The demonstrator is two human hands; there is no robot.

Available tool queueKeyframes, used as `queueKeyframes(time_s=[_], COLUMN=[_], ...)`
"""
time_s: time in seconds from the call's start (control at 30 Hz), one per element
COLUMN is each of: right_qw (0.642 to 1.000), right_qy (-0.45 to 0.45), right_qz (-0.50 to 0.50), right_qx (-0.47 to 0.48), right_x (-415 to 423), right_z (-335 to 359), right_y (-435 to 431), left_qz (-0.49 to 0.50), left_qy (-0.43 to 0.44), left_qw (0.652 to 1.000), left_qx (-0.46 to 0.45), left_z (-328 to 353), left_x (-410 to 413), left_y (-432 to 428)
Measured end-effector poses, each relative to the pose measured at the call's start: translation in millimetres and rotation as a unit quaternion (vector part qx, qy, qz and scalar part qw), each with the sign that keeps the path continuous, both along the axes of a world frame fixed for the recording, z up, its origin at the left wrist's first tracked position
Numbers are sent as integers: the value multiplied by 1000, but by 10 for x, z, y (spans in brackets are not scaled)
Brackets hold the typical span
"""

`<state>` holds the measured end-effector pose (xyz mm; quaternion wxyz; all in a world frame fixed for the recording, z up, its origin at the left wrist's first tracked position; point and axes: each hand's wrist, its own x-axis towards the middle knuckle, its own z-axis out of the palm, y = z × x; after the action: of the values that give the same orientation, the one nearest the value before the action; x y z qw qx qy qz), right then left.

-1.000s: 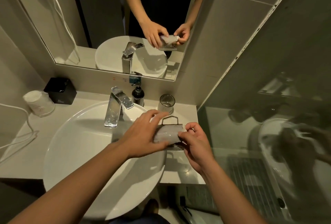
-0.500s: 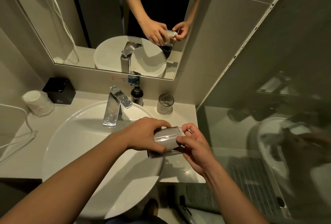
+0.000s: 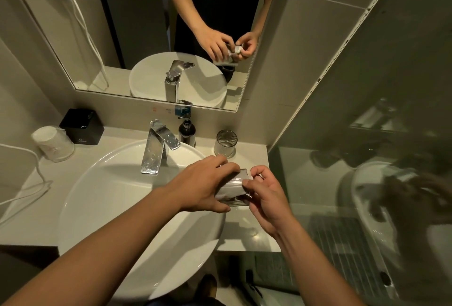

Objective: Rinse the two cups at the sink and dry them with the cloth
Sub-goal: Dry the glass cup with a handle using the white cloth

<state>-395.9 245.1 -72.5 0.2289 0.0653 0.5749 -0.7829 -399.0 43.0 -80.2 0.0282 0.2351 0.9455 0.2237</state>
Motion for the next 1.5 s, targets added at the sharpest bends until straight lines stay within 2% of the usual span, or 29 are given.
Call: queueKeyframes(time_s=[0.27, 0.4, 0.67, 1.1, 1.3, 1.37, 1.5], right_qw=[998, 998, 998, 996, 996, 996, 997], right_qy=[50, 59, 58, 87, 85, 82, 79], right_qz=[48, 22, -33, 5, -21, -26, -24], right_qx=[2, 5, 16, 8, 8, -8, -11], right_x=[2, 13, -44, -34, -47, -38, -20], right_z=[53, 48, 11, 14, 15, 18, -3], right_y=[65, 27, -16, 60, 32, 1, -15], left_qz=[41, 53, 3, 43, -12, -8, 18], left_qy=[-138, -161, -59, -194, -91, -65, -81], left_qw=[979, 972, 995, 964, 991, 994, 990], left_qx=[145, 164, 76, 179, 94, 91, 112], left_z=[29, 15, 60, 17, 119, 100, 58], left_x=[-90, -126, -112, -233, -125, -114, -149], left_y=[-139, -168, -45, -209, -45, -18, -50])
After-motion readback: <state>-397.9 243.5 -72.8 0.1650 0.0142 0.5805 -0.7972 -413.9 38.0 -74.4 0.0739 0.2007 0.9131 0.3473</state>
